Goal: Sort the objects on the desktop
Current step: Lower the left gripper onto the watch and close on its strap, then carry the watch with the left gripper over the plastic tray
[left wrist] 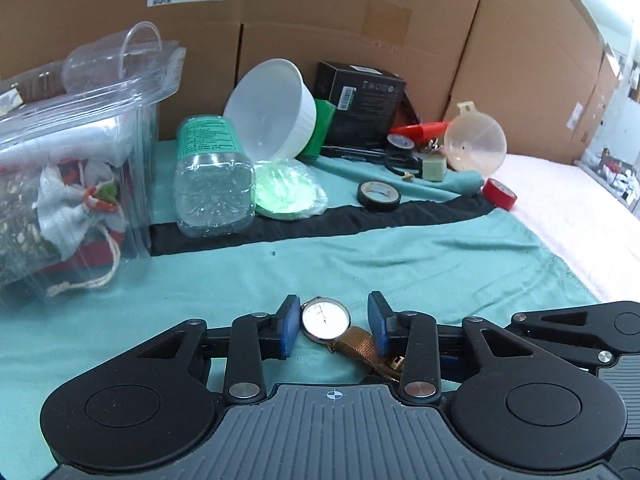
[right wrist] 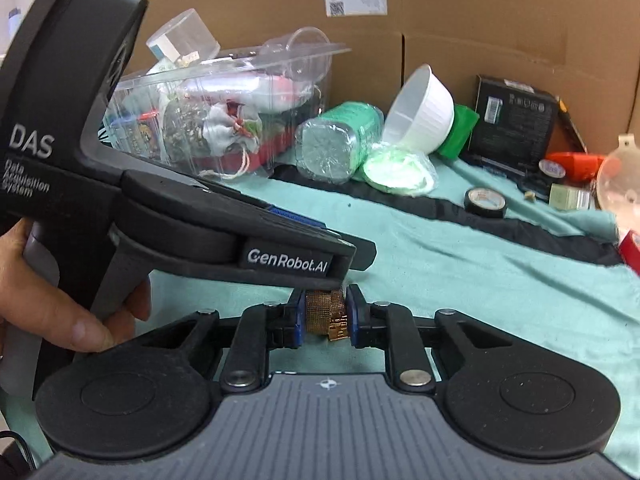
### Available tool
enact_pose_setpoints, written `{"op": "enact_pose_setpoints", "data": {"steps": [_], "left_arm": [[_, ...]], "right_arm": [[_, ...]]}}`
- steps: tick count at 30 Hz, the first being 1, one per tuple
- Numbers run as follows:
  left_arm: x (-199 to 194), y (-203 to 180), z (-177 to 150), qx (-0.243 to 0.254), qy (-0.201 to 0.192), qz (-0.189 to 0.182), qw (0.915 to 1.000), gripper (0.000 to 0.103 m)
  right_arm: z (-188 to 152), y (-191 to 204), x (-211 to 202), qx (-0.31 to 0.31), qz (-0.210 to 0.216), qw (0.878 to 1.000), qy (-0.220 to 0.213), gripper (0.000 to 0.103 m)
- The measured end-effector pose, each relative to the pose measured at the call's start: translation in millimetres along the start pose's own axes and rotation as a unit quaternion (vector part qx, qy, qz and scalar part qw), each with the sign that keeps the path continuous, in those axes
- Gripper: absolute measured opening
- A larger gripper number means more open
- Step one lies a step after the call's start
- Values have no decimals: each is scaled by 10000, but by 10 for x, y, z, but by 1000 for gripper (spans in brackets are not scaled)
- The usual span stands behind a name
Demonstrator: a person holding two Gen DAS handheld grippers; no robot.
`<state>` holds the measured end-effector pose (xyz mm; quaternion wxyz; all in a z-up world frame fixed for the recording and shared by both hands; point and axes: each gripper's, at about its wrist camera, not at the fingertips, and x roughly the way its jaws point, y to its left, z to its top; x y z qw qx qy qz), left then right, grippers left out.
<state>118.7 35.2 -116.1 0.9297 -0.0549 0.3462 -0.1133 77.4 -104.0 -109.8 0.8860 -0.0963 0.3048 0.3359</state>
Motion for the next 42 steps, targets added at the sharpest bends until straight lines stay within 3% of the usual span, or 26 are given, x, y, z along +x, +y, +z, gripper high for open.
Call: {"op": "enact_pose_setpoints", "data": {"steps": [2,4,5,8,16,25,29,33,35,37,39,40,42], "left_arm": [[-36,-42,-9,49,-60,38,10000,33],[-89,-85,-2,124,-116,78,9998,3],[-129,-88,9,110,-143,61,9998,1],[-194,-49,14,-120,-129,-253,9995,1],[-351,31,-33,-261,-277,-325,9987,1],[-686,134,158,-378,-716,-508,9954,2],[-832,303,193,-402,-927,-207,9947,3],[-855,449,76,-481,-963,-225,9939,3],[-853,418,56,-308,-940,-245,9948,13],[-864,346,62,-79,-967,-229,9950,50],[-934,299,81,-118,-1279,-21,9917,85],[-973,263,98,-81,-1522,92,9883,91],[-1012,192,148,129,-1739,328,9841,91]], "right_arm": [[-7,20,-33,-43,-18,10000,-36,23],[-2,69,-77,-186,-116,9997,-61,21],[13,88,-116,-272,-285,9991,-163,19],[76,23,-186,-173,-219,9994,-184,13],[117,78,-290,-238,-223,9991,-253,13],[420,169,-518,-463,-156,9967,-655,13],[658,186,-657,-496,-12,9944,-932,13],[877,182,-756,-490,82,9916,-1194,13],[977,216,-780,-517,118,9897,-1330,13],[1073,277,-791,-607,162,9880,-1412,13],[1134,321,-800,-641,219,9864,-1499,13],[1149,342,-801,-672,238,9862,-1494,13],[1141,369,-823,-670,257,9857,-1525,13]]}}
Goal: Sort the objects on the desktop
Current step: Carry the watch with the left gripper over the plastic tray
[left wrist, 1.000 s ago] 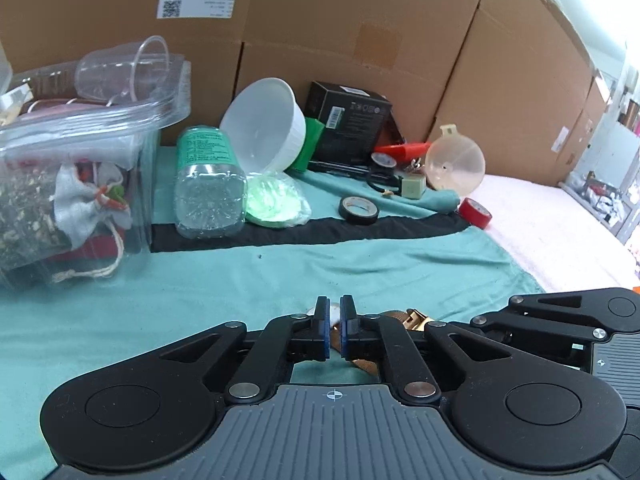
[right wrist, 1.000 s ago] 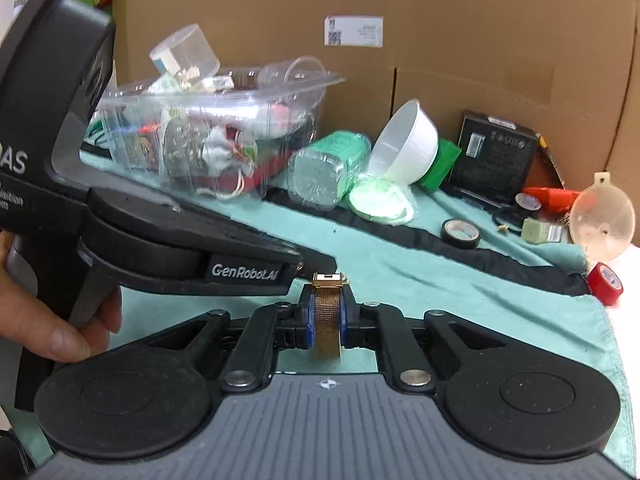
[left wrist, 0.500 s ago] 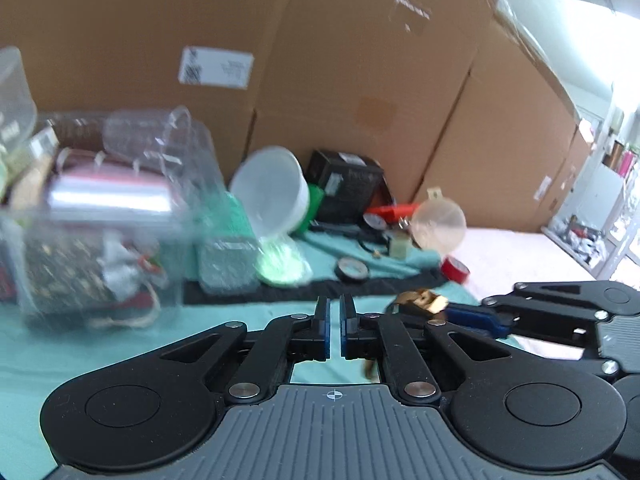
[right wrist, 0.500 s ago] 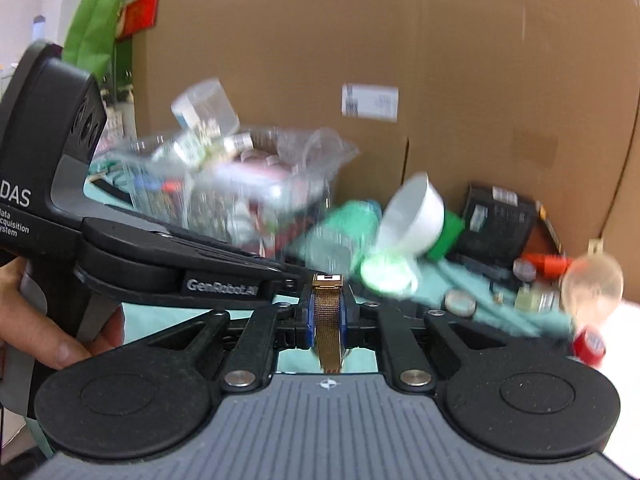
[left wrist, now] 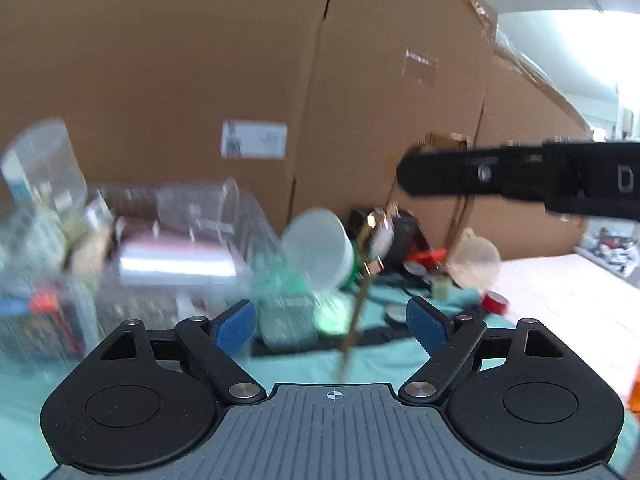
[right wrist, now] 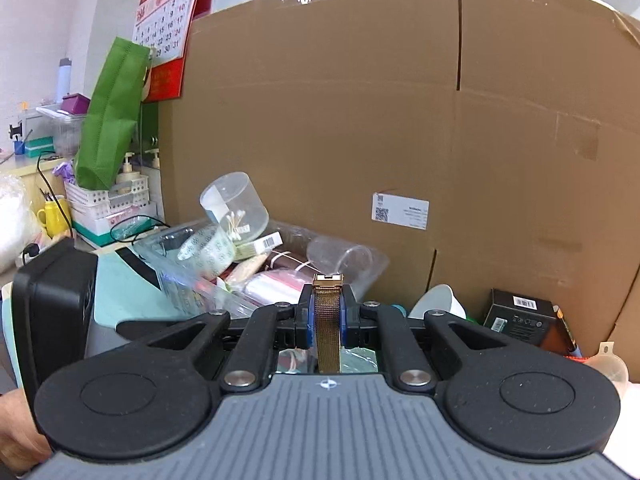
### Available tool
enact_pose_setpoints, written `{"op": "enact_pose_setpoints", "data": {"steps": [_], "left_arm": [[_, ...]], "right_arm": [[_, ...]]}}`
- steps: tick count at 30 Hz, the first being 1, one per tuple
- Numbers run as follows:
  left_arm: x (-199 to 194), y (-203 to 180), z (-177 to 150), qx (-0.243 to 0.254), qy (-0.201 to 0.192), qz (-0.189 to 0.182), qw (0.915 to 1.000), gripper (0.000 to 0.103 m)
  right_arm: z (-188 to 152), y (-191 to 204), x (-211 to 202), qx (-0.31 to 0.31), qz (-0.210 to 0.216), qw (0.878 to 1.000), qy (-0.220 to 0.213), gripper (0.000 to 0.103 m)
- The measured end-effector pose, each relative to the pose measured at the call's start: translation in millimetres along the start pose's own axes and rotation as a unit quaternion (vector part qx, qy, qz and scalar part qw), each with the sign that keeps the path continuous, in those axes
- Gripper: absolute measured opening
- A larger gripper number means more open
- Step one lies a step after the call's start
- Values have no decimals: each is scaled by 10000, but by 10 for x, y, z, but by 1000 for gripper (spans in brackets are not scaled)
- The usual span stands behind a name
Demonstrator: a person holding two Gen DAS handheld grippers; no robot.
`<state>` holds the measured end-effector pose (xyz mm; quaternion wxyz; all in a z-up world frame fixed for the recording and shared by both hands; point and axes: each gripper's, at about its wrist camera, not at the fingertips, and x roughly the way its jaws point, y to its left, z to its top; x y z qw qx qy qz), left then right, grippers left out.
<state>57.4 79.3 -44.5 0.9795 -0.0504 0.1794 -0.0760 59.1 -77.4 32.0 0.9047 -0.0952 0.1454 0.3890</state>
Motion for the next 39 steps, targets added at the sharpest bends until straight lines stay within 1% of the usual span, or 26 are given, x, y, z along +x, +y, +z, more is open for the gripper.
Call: {"op": "enact_pose_setpoints", "data": {"steps": [1,2,3,4,5,6,7,10,14,17,19,21,24,27,31,34,36,37,39], "left_arm": [[21,-22,16,71,28,-81,9999,91],[34,-42,15,70,28,-278,9996,91],[23,-66,-8,88,-77,-452,9989,76],[17,-97,-21,175,-79,-571,9982,39],[36,-129,-21,249,69,-608,9978,18],[44,-153,-23,234,130,-573,9980,9],[24,-160,-22,233,79,-557,9981,7],[-51,-147,40,244,45,-552,9982,4],[-181,-52,295,399,-193,-311,9985,4],[-217,153,565,375,-300,-122,9988,4],[-202,339,744,405,-349,121,9985,4],[-135,551,891,439,-319,361,9979,4],[-4,860,1040,462,-160,627,9968,4],[164,1119,1116,535,88,871,9947,4],[434,1377,1093,589,508,989,9920,4],[573,1489,1025,594,701,1089,9898,6],[605,1555,979,490,767,1080,9900,6],[608,1576,958,437,796,1060,9902,7],[591,1594,921,375,798,1096,9901,21]], "right_arm": [[-7,8,-6,-6,25,10000,35,13],[-16,15,-16,10,40,10000,40,13],[-21,21,-34,40,43,10000,18,13],[-24,34,-49,20,41,10000,35,13],[-23,47,-72,-7,15,10000,29,13],[-19,50,-104,0,6,10000,0,13],[-6,50,-132,1,28,10000,-19,13],[68,63,-203,-53,-7,9999,-162,13],[247,7,-156,-8,80,9994,-336,13],[419,-65,17,157,287,9986,-424,13],[533,-105,185,236,367,9980,-464,13],[632,-145,378,380,453,9970,-501,13],[723,-182,754,645,643,9950,-400,13],[710,-201,1197,925,800,9924,-140,13],[592,-117,1702,1038,900,9900,315,13],[490,-40,1957,1034,915,9886,608,14],[441,-26,2043,1077,893,9877,704,14],[421,-19,2068,1089,902,9871,747,15],[389,1,2080,1087,863,9872,786,16]]}}
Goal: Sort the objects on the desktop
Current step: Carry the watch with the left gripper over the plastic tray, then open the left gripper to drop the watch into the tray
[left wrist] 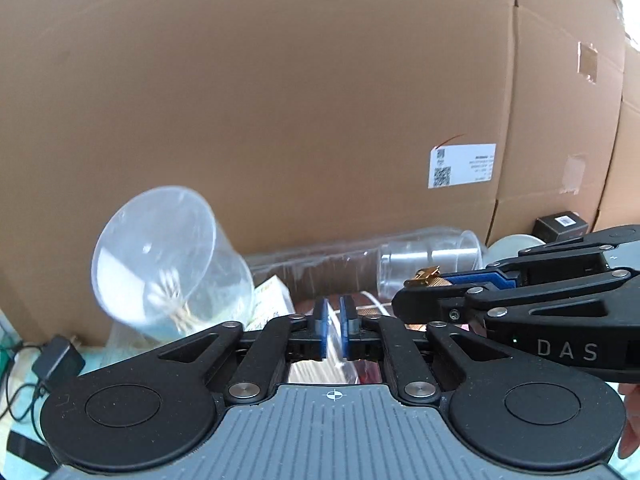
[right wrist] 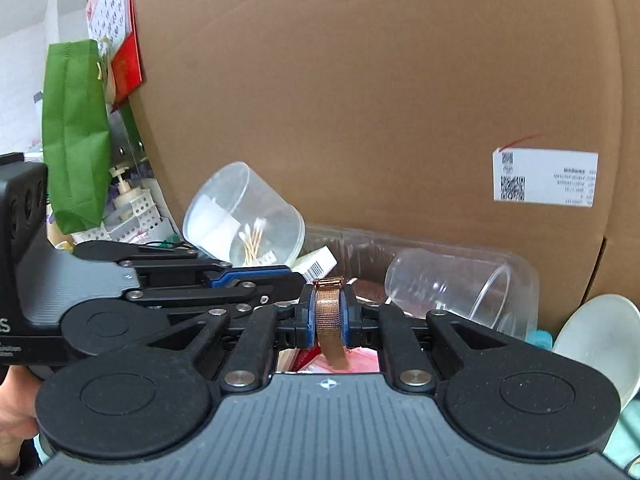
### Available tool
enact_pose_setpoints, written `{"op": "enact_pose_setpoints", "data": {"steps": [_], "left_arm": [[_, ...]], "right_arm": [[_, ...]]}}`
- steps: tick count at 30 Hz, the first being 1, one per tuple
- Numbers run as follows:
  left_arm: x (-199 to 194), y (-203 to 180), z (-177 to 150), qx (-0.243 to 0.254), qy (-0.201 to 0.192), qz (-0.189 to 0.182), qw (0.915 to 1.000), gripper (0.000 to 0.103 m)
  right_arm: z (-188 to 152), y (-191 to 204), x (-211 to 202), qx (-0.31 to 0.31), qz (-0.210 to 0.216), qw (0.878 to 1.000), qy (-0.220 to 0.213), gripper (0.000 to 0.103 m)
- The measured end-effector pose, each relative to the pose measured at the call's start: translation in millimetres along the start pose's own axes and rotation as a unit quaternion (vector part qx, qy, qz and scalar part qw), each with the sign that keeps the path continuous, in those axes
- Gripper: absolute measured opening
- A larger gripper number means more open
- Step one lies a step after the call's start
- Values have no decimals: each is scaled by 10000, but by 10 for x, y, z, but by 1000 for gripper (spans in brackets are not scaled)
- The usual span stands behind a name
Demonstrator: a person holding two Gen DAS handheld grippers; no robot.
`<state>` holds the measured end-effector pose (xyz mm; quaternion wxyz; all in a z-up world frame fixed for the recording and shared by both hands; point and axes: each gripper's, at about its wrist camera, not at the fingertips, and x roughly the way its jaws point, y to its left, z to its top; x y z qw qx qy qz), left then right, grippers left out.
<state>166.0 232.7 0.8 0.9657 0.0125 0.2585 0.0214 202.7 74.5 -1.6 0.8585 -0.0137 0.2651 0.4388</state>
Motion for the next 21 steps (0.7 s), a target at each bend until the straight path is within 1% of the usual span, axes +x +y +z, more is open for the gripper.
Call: {"op": "enact_pose_setpoints", "data": {"steps": [1,2,3,5,6,7,9,12,14,16,17,18,20,21], "left_arm": [[-28,17,-32,-10,0,34,10000,25],[-58,24,-52,-18,-19,65,10000,26],[-75,64,-69,-59,-9,101,9999,30],[-162,114,-105,-183,-26,152,9997,44],[-213,157,-154,-240,-52,202,9995,63],[-252,157,-181,-249,-94,248,9993,77],[-361,134,-222,-229,-169,316,9991,84],[-562,63,-282,-195,-261,390,9987,84],[-681,20,-324,-244,-338,426,9982,89],[-826,26,-401,-357,-424,464,9974,99],[-911,44,-444,-428,-464,503,9967,102],[-975,54,-484,-521,-500,579,9957,103],[-1125,93,-568,-668,-535,738,9936,103],[-1181,112,-609,-762,-521,816,9924,103]], "right_arm": [[-15,13,1,-18,-51,10000,23,18],[-27,23,-5,-26,-117,9999,28,27],[-40,28,-33,-20,-208,9998,-8,35],[-58,32,-97,-15,-417,9991,-43,69],[-64,21,-137,-29,-516,9987,-47,75],[-74,25,-187,-78,-554,9984,-58,80],[-97,53,-287,-188,-631,9978,-38,82],[-172,139,-437,-437,-847,9954,-67,88],[-238,206,-568,-478,-956,9941,-173,90],[-310,273,-711,-511,-1002,9933,-253,92],[-344,319,-768,-539,-1046,9926,-299,93],[-381,369,-836,-563,-1113,9915,-372,94],[-474,461,-985,-558,-1211,9895,-559,100],[-533,493,-1073,-497,-1229,9889,-678,101]]}}
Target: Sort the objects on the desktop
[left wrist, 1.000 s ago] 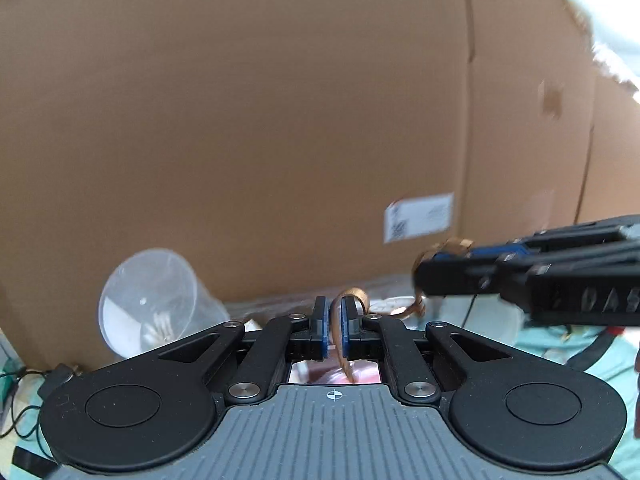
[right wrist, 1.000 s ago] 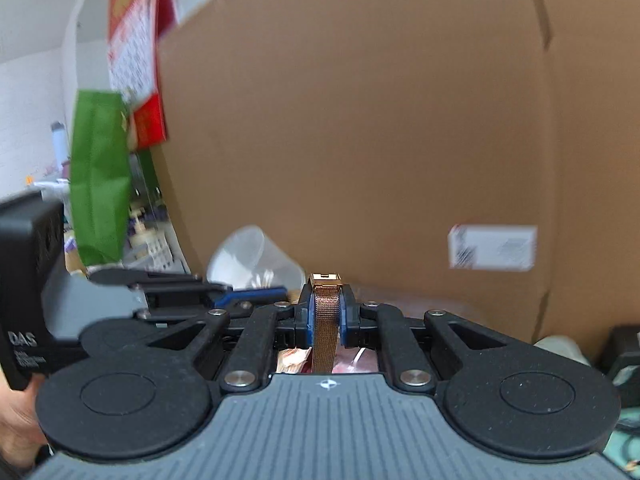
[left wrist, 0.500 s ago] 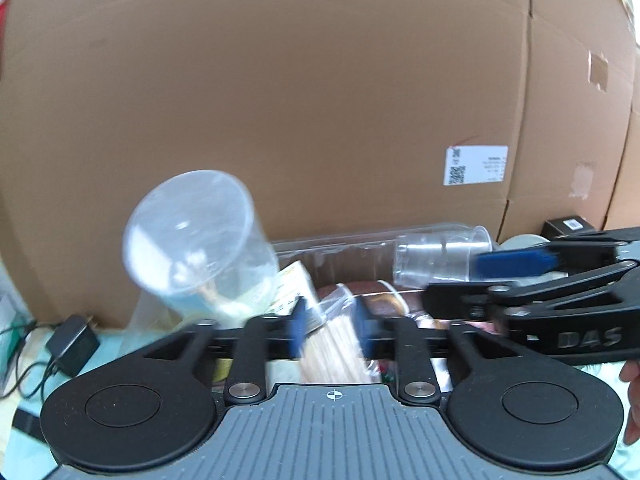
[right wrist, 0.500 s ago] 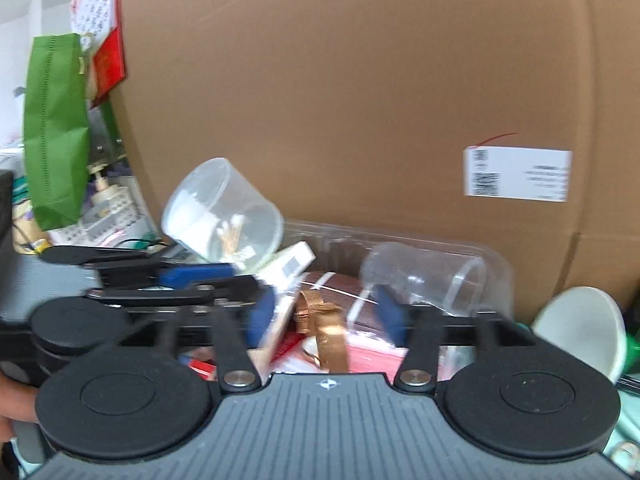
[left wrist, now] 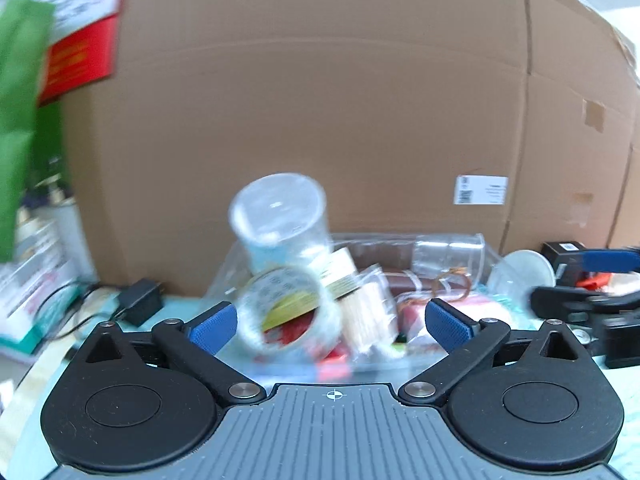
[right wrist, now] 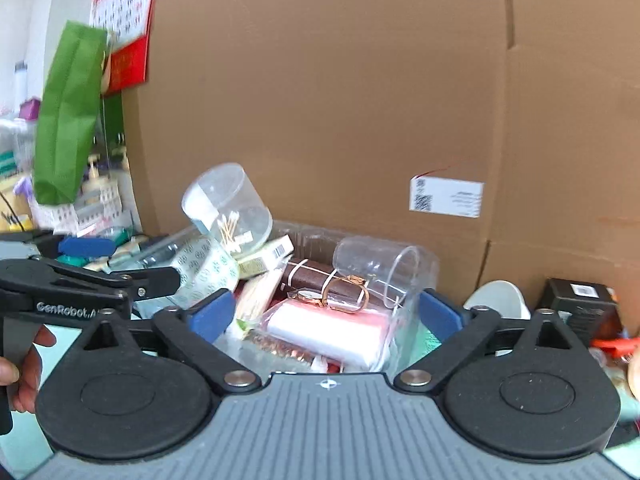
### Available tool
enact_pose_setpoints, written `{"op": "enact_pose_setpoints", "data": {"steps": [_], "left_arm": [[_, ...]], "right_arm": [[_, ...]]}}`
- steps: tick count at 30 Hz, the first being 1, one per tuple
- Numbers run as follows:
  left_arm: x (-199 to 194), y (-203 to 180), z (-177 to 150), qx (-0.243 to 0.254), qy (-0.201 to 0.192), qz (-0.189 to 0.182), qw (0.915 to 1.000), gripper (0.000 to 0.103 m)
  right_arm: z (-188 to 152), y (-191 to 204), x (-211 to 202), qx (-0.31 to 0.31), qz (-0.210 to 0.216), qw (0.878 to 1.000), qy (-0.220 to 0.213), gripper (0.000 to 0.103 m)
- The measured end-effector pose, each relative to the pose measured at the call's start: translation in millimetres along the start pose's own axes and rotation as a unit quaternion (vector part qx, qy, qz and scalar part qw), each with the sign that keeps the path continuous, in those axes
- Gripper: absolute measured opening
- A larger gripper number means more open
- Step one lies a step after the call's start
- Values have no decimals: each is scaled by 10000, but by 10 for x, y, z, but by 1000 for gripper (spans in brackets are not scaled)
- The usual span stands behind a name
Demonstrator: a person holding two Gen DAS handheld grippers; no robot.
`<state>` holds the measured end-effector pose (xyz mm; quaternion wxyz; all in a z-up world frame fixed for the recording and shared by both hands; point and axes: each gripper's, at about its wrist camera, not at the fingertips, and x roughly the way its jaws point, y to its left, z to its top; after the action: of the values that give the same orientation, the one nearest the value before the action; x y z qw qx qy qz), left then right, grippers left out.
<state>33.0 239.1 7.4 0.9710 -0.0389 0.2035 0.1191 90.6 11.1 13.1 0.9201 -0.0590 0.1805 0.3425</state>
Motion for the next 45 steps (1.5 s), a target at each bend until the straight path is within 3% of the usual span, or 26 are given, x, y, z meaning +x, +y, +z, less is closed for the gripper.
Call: {"op": "enact_pose_setpoints", "data": {"steps": [3,7,9,12,17,23,45], "left_arm": [[-154,87,-118,-242,128,160,9995,103],[-358,101,-303,-405,290,427,9978,103],[-502,76,-397,-340,278,452,9980,103],[-632,-38,-496,-93,250,371,9990,103],[-787,-190,-609,290,196,233,9991,103],[-872,-175,-646,231,162,352,9990,103],[-1008,-120,-657,183,-29,349,9992,103]], "right_arm": [[-135,23,-261,396,-33,9990,-211,103],[-361,80,-452,1009,-189,9945,-185,103],[-457,147,-513,1183,-500,9916,-169,103],[-573,307,-565,1123,-1011,9885,-76,103],[-724,420,-543,903,-1209,9885,-50,103],[-753,412,-522,1239,-1273,9840,116,103],[-658,593,-585,952,-1318,9867,26,103]]}}
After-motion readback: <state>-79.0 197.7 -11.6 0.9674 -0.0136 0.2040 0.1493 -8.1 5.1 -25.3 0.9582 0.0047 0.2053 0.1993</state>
